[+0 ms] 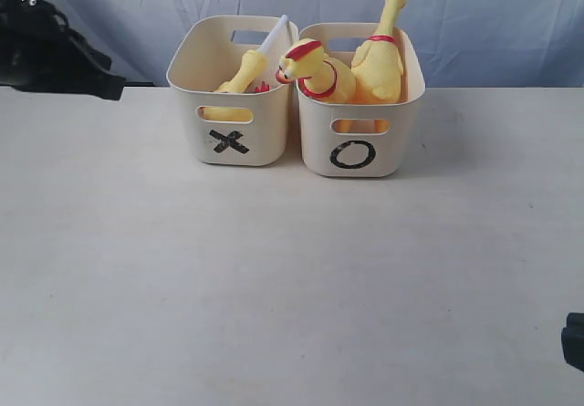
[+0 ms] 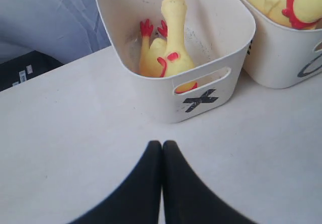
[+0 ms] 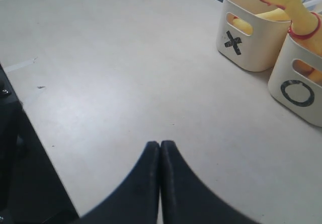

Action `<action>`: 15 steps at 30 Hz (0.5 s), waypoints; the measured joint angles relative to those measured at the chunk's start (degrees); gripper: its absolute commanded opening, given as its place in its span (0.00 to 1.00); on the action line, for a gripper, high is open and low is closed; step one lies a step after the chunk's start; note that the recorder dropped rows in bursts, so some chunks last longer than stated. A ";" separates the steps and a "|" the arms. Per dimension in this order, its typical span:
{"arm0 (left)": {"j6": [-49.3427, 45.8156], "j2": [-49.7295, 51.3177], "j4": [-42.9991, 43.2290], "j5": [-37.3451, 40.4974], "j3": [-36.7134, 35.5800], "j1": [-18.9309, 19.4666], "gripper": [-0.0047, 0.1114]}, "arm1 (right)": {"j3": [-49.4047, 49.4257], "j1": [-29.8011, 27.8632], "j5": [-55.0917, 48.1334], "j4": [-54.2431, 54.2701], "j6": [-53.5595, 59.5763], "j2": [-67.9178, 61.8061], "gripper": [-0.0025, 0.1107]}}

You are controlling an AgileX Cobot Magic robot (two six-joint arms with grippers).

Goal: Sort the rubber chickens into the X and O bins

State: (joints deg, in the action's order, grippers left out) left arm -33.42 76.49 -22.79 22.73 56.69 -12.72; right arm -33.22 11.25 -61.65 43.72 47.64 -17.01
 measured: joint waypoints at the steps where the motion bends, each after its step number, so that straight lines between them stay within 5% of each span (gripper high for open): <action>1: 0.00 -2.29 -0.12 -0.50 -1.87 0.00 0.04 | 0.00 0.00 0.00 0.00 0.00 0.00 0.01; 12: 0.00 -22.93 -5.42 -6.07 -16.74 0.00 0.04 | 0.00 -0.78 0.11 0.00 0.00 2.88 0.01; 15: 0.00 -29.42 -6.36 -10.15 -21.35 0.00 0.04 | 0.00 -6.06 0.11 0.11 0.00 9.45 0.01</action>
State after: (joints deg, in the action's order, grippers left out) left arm -33.42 47.08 -29.14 12.59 35.35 -12.72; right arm -33.22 5.18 -61.54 43.83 47.64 -7.56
